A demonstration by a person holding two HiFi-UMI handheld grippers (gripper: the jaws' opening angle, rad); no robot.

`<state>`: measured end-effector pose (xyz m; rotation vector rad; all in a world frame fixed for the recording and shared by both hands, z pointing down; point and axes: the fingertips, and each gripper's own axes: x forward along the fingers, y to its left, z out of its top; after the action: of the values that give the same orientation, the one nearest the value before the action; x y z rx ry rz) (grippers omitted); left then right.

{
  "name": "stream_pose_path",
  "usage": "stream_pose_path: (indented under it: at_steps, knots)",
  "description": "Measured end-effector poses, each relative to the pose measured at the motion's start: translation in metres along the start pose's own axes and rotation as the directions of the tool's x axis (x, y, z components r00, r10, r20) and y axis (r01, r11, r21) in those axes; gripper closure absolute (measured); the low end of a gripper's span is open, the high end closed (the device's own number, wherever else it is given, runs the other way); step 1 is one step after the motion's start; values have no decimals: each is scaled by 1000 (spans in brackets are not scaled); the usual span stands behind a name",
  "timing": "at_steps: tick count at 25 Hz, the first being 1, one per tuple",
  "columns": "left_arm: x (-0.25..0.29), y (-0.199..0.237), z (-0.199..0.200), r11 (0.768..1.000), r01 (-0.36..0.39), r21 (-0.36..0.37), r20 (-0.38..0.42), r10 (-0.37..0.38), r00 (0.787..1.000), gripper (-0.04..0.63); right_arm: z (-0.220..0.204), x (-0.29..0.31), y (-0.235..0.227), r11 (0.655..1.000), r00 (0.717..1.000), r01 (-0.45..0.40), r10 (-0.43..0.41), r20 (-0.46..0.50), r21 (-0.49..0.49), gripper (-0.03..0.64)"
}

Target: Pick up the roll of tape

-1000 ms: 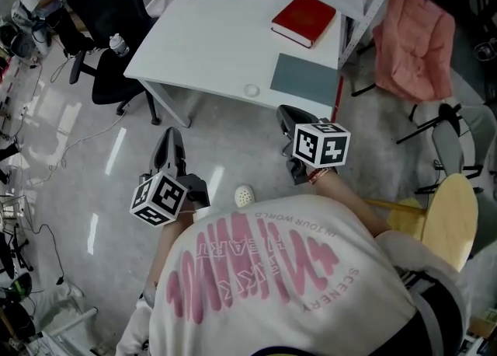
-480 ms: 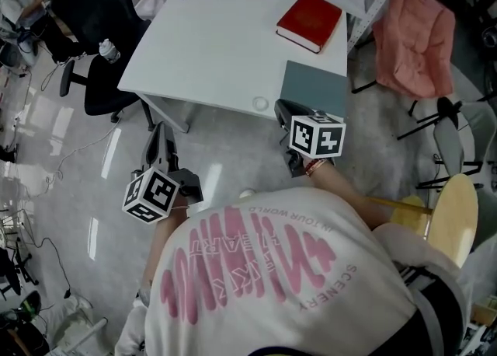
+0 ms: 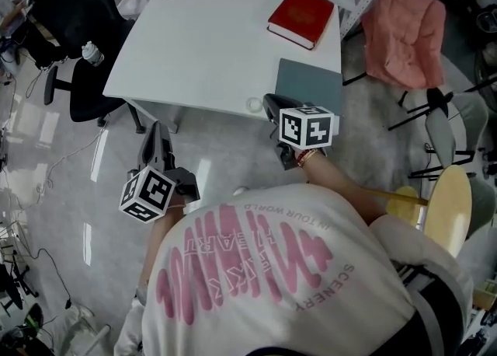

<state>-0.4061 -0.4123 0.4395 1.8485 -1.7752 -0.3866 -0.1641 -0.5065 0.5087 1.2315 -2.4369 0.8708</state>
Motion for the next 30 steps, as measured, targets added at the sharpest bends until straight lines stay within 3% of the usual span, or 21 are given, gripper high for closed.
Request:
stream_pose_path:
  at_steps: [4,11,13,14,16,23,30]
  knots:
    - [5,-1,-12,1000,20,-9,-32,-20,999,571,-3,12,6,999,999,-42,41,-23,-28,600]
    - [12,5,-28,1000,17,-25,-69,-19,997,571,-16,35,-1,992,996,-6,-6,-91,-130,598]
    - [13,7,-31,1000,11,-28,-78,-13,997,571,-22,43,-6,992,993,-4,-11,-115,-125,461]
    - [12,8,-33,1000,5,-30,-82,-7,997,571,-25,45,-8,993,992,-4,-11,-127,-119,439]
    - [8,11,-36,999,-12,-34,-89,9,996,571,-32,49,-10,993,989,-5,-12,-150,-117,437]
    - [4,30,-35,998,-53,-40,-94,49,994,571,-46,66,-8,983,978,-7,-32,-204,-185,307]
    - [2,40,-40,995,-83,-47,-98,78,992,571,-57,77,-16,973,965,21,-80,-251,-230,296]
